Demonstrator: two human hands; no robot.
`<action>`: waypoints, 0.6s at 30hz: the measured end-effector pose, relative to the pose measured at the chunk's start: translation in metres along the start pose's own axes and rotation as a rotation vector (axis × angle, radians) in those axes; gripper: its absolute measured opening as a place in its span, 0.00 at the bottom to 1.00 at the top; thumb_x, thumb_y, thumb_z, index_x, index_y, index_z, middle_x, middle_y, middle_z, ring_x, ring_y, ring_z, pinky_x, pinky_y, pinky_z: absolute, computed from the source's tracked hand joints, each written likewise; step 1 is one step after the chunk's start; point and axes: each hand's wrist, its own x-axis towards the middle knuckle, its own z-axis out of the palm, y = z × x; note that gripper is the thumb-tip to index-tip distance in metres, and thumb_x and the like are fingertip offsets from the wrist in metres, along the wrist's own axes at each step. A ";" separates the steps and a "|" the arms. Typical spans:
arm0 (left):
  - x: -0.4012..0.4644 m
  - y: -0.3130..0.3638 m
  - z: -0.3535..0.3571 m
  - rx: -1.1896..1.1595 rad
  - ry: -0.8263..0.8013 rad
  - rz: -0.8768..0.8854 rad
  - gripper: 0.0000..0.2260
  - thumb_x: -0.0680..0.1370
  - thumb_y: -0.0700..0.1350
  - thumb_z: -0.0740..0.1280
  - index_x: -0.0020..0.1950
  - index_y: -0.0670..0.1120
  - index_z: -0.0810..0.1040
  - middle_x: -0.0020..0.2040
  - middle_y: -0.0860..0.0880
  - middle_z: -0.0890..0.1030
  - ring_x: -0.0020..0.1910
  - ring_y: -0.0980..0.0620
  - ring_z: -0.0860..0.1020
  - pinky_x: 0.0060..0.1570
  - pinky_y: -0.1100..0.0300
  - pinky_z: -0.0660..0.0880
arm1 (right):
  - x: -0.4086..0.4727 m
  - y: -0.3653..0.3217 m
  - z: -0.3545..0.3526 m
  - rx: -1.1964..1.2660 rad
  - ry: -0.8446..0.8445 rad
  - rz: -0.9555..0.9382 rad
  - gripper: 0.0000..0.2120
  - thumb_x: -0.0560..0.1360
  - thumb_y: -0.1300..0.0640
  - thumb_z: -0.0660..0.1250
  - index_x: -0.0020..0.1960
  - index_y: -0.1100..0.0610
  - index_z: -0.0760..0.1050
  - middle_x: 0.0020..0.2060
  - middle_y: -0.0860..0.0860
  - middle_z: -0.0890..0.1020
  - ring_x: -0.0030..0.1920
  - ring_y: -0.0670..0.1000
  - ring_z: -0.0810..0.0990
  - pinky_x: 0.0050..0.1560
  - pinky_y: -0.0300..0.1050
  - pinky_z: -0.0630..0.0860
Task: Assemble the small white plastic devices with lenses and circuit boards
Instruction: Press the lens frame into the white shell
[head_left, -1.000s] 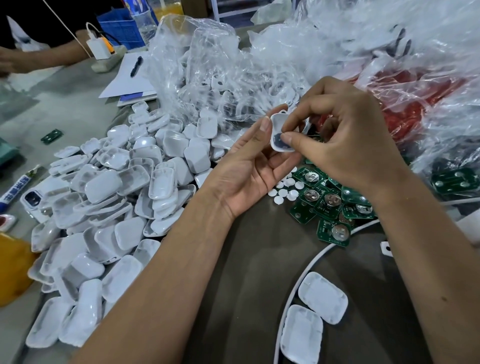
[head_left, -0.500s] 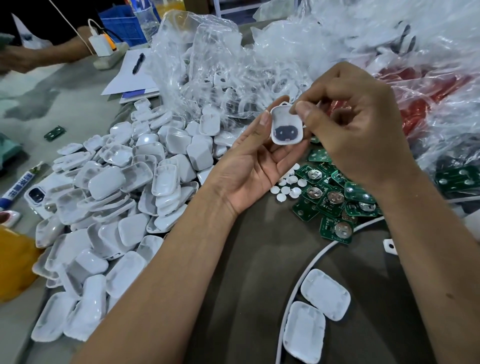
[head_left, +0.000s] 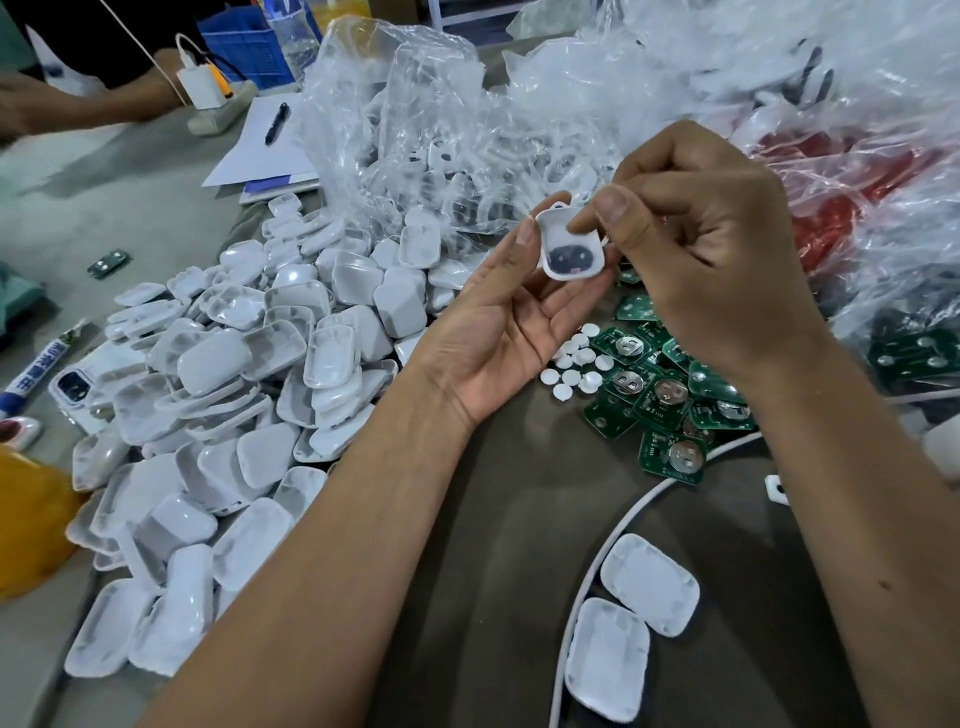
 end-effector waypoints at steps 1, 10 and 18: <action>0.000 0.000 0.000 -0.023 -0.003 0.010 0.24 0.78 0.43 0.68 0.73 0.42 0.71 0.59 0.37 0.82 0.55 0.41 0.85 0.57 0.51 0.83 | 0.000 -0.001 0.000 0.005 0.017 0.008 0.14 0.84 0.51 0.66 0.52 0.59 0.86 0.46 0.58 0.81 0.47 0.55 0.80 0.47 0.44 0.76; -0.001 0.003 -0.004 -0.003 -0.019 0.132 0.15 0.75 0.36 0.68 0.61 0.40 0.81 0.54 0.39 0.85 0.54 0.45 0.85 0.61 0.50 0.79 | 0.001 0.004 0.001 0.048 -0.072 0.171 0.27 0.70 0.38 0.78 0.61 0.54 0.81 0.48 0.45 0.84 0.45 0.46 0.83 0.44 0.35 0.79; -0.003 0.004 -0.003 0.110 -0.002 0.170 0.17 0.73 0.31 0.67 0.58 0.45 0.86 0.53 0.45 0.82 0.53 0.49 0.83 0.58 0.52 0.81 | 0.002 0.007 -0.003 0.020 -0.069 0.120 0.28 0.68 0.42 0.80 0.63 0.53 0.80 0.50 0.45 0.85 0.50 0.45 0.84 0.47 0.34 0.78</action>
